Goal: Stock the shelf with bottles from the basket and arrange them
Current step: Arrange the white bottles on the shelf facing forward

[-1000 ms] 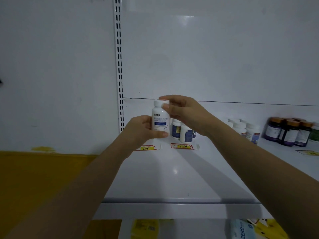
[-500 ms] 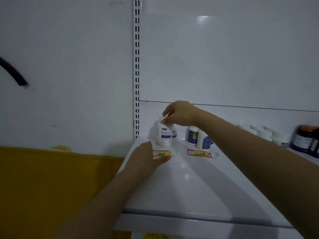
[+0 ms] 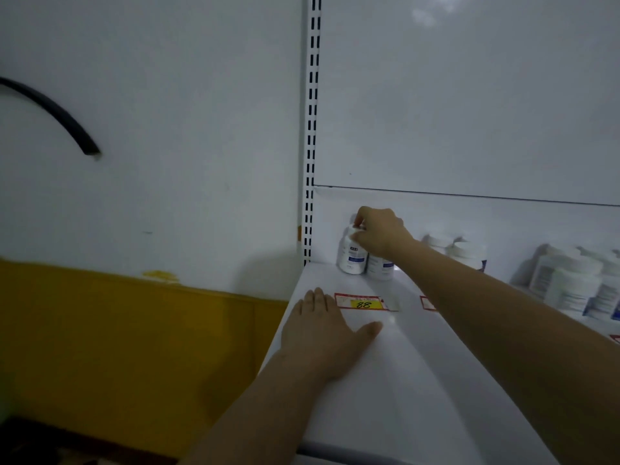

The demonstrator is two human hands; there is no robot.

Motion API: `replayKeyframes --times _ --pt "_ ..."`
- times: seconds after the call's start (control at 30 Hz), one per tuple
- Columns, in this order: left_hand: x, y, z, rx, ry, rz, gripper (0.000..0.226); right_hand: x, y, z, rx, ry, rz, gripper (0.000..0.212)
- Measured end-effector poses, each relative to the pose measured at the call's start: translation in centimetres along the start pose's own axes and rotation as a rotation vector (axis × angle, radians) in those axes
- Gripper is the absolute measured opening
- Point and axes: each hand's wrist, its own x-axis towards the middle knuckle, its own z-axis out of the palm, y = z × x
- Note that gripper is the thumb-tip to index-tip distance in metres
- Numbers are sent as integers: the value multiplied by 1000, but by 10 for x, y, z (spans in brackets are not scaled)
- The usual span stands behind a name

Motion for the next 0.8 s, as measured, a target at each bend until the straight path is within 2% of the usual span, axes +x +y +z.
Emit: replayKeyframes --times 0.1,0.27,0.4,0.5,0.6,0.8 --pt "-1 0 -1 -5 -17 -1 98 1 2 9 -99 42 -18 26" --pt "-2 1 0 7 -27 2 97 -2 9 10 -167 70 -2 41" --pt "-2 0 -2 5 -29 2 97 0 19 6 -62 123 100 46" --pt "-2 0 -2 -5 -33 -4 97 -5 28 11 -81 64 160 40" --pt "-3 1 -3 -15 -25 2 98 -12 31 17 16 12 140 37" --pt "-3 1 -4 -82 60 -3 99 -25 30 -7 183 50 90 36"
